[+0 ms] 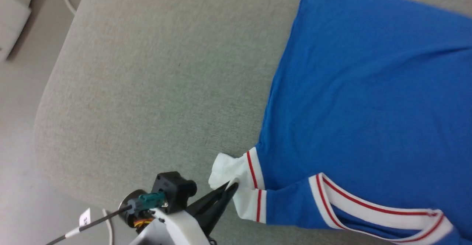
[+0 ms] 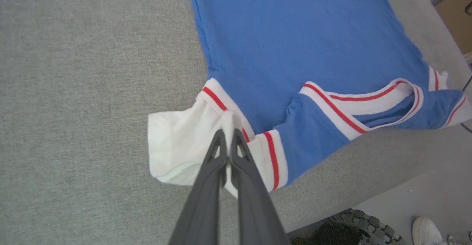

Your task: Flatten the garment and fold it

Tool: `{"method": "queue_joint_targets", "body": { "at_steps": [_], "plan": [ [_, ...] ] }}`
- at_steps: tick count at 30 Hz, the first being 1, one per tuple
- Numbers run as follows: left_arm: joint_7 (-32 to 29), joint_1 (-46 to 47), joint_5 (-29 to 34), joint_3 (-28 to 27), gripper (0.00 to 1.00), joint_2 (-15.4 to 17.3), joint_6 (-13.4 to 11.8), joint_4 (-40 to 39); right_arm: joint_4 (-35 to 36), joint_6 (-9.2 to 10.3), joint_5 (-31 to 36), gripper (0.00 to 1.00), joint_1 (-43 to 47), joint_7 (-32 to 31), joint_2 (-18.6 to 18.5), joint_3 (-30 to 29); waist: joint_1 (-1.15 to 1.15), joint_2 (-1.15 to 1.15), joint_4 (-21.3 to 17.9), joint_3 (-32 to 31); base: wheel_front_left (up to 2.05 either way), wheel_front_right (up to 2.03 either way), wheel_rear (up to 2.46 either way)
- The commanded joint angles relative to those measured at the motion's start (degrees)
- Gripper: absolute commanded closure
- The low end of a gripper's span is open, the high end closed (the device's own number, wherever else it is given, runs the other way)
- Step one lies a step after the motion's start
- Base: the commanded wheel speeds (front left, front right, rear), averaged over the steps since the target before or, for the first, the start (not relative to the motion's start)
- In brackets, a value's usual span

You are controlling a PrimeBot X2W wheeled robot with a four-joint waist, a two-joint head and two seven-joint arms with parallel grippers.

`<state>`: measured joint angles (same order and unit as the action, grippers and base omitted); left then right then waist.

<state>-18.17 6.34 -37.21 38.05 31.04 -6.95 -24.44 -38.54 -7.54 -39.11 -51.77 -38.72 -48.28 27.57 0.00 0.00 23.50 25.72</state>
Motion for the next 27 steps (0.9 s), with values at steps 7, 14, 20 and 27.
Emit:
{"method": "queue_joint_targets", "body": {
  "at_steps": [7, 14, 20, 27],
  "plan": [
    [0.94, -2.24, -1.30, -1.48, 1.00, 1.41, -0.83, 2.19, 0.66, 0.05, -3.72, 1.00, 10.63, 3.09, 2.13, 2.05, 0.00, 0.00, -9.67, -10.45, 0.00, 0.00, 0.00],
    [1.77, -4.71, -2.89, -3.09, 1.00, 2.88, -1.64, 4.15, 6.21, 0.05, -6.36, 1.00, 20.66, 3.97, 0.55, 1.68, 0.00, 0.00, -13.94, -15.54, 0.00, 0.00, 0.00],
    [3.05, -7.48, -3.81, -3.63, 1.00, 3.33, -2.45, 5.41, 11.25, 0.05, -8.28, 1.00, 31.56, 3.82, -0.23, -3.50, 0.00, 0.00, -16.05, -18.53, 0.00, 0.00, 0.00],
    [5.05, -8.99, -4.28, -4.30, 1.00, 2.94, -3.09, 6.84, 16.41, 0.05, -7.10, 1.00, 45.74, 1.73, 1.18, -14.81, 0.00, 0.00, -16.81, -20.20, 0.00, 0.00, 0.00]
  ]
}}
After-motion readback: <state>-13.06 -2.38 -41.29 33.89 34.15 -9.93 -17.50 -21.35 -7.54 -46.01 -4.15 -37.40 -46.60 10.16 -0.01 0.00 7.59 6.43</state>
